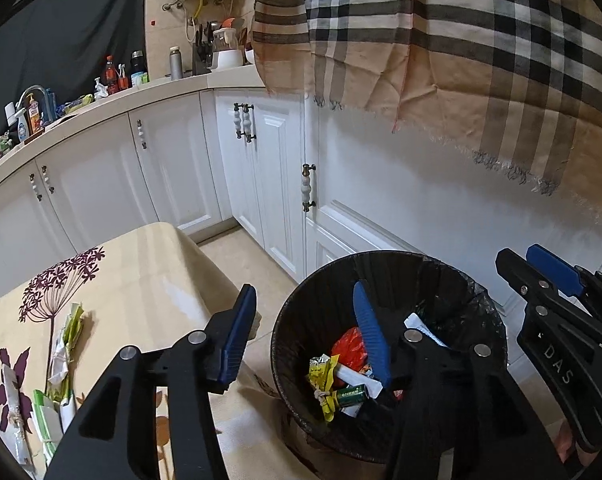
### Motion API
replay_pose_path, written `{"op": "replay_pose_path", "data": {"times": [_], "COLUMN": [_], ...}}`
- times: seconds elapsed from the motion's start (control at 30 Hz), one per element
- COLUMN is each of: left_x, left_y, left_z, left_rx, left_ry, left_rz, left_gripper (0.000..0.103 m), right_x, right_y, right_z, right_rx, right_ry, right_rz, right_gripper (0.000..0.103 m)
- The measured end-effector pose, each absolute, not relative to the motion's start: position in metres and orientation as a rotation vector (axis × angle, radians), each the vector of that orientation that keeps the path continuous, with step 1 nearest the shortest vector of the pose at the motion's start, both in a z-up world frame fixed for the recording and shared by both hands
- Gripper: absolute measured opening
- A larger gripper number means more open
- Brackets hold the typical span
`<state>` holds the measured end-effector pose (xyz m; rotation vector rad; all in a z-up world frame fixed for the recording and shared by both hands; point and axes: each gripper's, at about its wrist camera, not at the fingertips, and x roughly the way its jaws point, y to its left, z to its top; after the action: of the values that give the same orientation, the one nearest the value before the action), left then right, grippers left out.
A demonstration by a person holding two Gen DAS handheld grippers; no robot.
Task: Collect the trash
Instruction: 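Carry the blue tube and yellow wrapper over the bin and release both, then move both open tools back over the table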
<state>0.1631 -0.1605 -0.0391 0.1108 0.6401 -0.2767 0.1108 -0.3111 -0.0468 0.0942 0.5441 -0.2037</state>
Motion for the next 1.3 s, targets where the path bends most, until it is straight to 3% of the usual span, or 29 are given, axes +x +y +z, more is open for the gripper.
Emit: {"op": "replay_pose_path", "data": {"times": [0.17,0.83,1.3], "left_x": [0.151,0.058,0.017], "left_y": [-0.141,0.061,0.161], "left_z": [-0.034,-0.038,-0.047], "left_rx": [0.118,0.064,-0.042], "left_ry": [0.624,0.654,0.687], "left_rz": [-0.244,0.158,0.336], "left_gripper": [0.058,0.059,0.060], "right_x": [0.106,0.090,0.085], "right_y": [-0.300,-0.137,-0.034], "right_z": [-0.039,-0.031,-0.042], "right_rx": [0.102,0.034,-0.086], "right_ry": [0.544,0.600,0.664], "right_rz": [-0.182,0.155,0.301], "right_gripper": [0.036,0.036,0.036]}}
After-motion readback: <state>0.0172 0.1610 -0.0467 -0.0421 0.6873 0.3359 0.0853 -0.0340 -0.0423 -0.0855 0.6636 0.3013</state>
